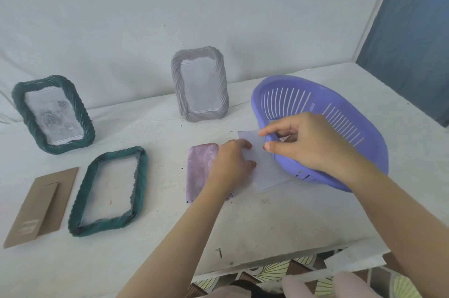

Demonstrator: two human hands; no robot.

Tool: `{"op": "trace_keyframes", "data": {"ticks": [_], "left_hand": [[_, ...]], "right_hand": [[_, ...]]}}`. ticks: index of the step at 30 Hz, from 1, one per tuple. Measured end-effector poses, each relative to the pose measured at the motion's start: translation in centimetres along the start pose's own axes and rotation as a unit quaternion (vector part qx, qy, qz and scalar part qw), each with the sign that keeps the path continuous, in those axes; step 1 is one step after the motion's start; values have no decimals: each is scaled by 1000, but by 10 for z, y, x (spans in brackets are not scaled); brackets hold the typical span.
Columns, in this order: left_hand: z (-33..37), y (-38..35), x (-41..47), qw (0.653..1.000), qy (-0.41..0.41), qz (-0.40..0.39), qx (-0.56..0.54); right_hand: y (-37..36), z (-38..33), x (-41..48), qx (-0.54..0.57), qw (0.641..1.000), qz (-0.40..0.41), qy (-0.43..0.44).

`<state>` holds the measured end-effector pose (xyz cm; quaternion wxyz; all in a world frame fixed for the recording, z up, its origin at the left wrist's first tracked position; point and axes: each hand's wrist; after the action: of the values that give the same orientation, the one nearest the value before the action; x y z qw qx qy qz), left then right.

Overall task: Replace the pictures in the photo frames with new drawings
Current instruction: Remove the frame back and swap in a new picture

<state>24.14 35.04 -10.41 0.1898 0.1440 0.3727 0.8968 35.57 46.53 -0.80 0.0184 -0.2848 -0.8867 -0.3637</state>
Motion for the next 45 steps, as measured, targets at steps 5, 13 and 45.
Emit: {"op": "trace_keyframes", "data": {"ticks": [5, 13, 45], "left_hand": [[-5, -1, 3, 1000, -27, -2, 9], [-17, -4, 6, 997, -58, -29, 52], [19, 35, -31, 973, -108, 39, -201]], "right_hand": [[-10, 2, -6, -9, 1000, -14, 8], [-20, 4, -11, -35, 999, -31, 4], [22, 69, 22, -174, 981, 47, -74]]}}
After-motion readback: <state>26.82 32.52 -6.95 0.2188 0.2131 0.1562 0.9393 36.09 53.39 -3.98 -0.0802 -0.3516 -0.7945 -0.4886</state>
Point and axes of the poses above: each hand's wrist, its own x-axis towards the middle knuckle, its own y-axis out of the back of the hand, z = x × y, and after that the axes turned 14 degrees about z, right-handed
